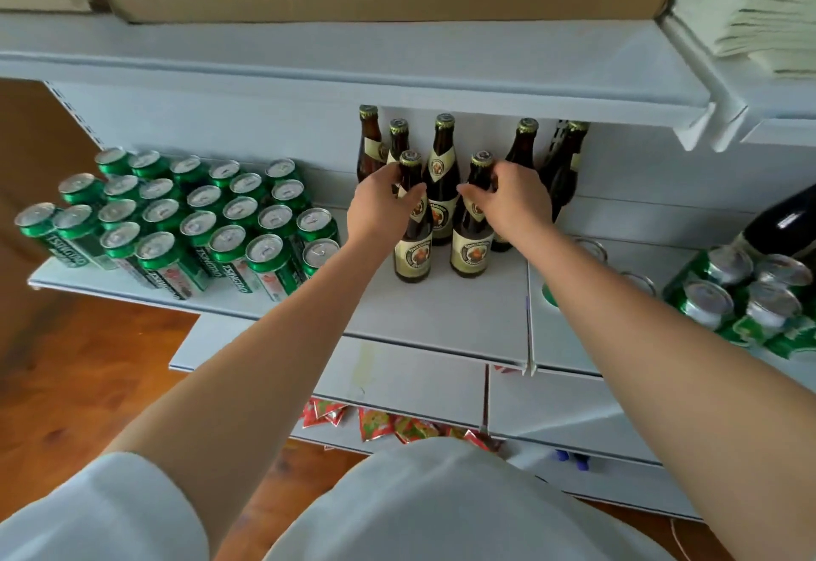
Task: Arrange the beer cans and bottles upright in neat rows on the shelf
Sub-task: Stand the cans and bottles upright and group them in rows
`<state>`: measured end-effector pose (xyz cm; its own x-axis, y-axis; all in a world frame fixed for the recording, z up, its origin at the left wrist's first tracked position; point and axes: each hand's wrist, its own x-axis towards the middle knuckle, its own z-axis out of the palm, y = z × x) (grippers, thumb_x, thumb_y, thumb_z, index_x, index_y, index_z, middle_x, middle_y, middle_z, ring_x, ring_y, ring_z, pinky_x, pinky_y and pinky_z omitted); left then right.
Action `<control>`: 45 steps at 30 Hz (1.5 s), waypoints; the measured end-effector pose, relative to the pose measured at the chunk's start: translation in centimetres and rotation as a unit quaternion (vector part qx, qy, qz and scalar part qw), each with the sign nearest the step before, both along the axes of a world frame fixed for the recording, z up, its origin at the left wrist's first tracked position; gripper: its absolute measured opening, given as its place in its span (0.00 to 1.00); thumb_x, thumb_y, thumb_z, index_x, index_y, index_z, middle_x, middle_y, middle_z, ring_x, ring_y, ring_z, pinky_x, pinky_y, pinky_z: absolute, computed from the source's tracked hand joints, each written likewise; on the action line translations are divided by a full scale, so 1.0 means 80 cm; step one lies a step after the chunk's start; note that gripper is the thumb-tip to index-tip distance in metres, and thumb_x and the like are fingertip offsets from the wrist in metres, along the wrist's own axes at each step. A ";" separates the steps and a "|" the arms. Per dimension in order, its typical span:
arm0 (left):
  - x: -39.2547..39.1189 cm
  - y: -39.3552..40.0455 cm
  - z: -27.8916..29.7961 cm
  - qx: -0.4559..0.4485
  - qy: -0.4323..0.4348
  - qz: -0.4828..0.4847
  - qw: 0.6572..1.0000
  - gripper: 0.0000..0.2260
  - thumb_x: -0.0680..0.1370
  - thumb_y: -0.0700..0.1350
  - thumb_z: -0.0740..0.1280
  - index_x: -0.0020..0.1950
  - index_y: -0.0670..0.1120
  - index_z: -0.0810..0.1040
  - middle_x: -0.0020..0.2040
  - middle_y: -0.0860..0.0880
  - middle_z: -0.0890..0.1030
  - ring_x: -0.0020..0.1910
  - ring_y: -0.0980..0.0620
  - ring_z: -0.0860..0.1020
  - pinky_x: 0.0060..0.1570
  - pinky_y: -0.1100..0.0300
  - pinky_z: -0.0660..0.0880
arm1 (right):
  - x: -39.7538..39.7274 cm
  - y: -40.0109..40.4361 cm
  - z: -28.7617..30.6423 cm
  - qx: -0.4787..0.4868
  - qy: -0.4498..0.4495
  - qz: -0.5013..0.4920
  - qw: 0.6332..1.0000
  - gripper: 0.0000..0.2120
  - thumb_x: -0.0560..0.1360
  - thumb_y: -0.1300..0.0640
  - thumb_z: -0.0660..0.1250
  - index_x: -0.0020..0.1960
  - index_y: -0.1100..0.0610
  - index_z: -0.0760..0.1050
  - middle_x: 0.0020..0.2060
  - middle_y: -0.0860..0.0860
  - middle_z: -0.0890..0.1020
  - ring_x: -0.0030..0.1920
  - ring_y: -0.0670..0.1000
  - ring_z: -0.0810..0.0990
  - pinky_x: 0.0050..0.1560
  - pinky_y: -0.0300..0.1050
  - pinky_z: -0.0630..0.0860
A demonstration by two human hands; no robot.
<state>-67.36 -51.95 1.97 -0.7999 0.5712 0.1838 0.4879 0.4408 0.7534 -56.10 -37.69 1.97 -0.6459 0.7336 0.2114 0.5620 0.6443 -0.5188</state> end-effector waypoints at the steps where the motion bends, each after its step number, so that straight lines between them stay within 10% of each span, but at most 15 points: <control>1: -0.005 0.005 0.001 -0.011 -0.002 -0.003 1.000 0.14 0.77 0.53 0.68 0.60 0.49 0.78 0.55 0.52 0.82 0.52 0.49 0.80 0.52 0.51 0.78 | -0.003 0.004 0.000 -0.001 -0.003 -0.002 1.000 0.22 0.74 0.38 0.68 0.42 0.58 0.71 0.35 0.51 0.76 0.37 0.55 0.77 0.33 0.45 0.68; 12: 0.000 -0.007 -0.014 -0.037 0.016 0.015 0.999 0.25 0.75 0.54 0.71 0.68 0.46 0.69 0.64 0.44 0.73 0.61 0.46 0.73 0.56 0.52 0.73 | 0.012 0.000 -0.023 -0.085 0.062 0.016 0.994 0.20 0.73 0.47 0.71 0.60 0.56 0.74 0.55 0.52 0.81 0.56 0.54 0.79 0.56 0.52 0.77; 17: 0.068 -0.008 0.026 0.120 0.163 0.086 0.976 0.17 0.75 0.45 0.66 0.64 0.47 0.71 0.62 0.45 0.70 0.55 0.45 0.75 0.44 0.53 0.73 | 0.079 -0.002 0.004 -0.030 0.160 -0.037 0.986 0.18 0.78 0.49 0.66 0.64 0.58 0.74 0.56 0.54 0.81 0.55 0.53 0.80 0.54 0.51 0.77; 25: 0.273 0.131 0.024 0.131 0.072 -0.244 0.958 0.12 0.77 0.41 0.67 0.60 0.45 0.75 0.55 0.49 0.75 0.51 0.54 0.76 0.51 0.62 0.72 | 0.298 0.100 0.056 0.094 0.221 -0.244 0.940 0.11 0.77 0.52 0.63 0.55 0.57 0.76 0.47 0.52 0.82 0.45 0.51 0.81 0.44 0.50 0.79; 33: 0.383 0.314 0.014 0.012 0.025 -0.304 0.952 0.23 0.77 0.52 0.68 0.69 0.44 0.71 0.63 0.47 0.76 0.59 0.49 0.76 0.58 0.54 0.75 | 0.486 0.232 0.026 0.119 0.191 -0.431 0.874 0.22 0.73 0.53 0.69 0.62 0.63 0.71 0.58 0.60 0.73 0.56 0.59 0.74 0.54 0.48 0.71; 39: 0.434 0.432 0.007 -0.022 -0.027 -0.215 0.976 0.27 0.76 0.56 0.70 0.69 0.43 0.68 0.64 0.44 0.75 0.62 0.44 0.74 0.61 0.50 0.73 | 0.560 0.335 -0.030 0.004 0.147 -0.334 0.931 0.32 0.73 0.46 0.71 0.70 0.62 0.66 0.62 0.60 0.74 0.62 0.59 0.73 0.59 0.49 0.71; 45: 0.444 0.464 -0.004 -0.035 -0.038 -0.125 0.991 0.15 0.77 0.49 0.69 0.61 0.44 0.76 0.57 0.44 0.81 0.56 0.42 0.78 0.54 0.51 0.75 | 0.572 0.389 -0.037 -0.075 0.112 -0.186 0.973 0.21 0.75 0.42 0.67 0.55 0.59 0.74 0.42 0.53 0.80 0.45 0.55 0.80 0.49 0.50 0.76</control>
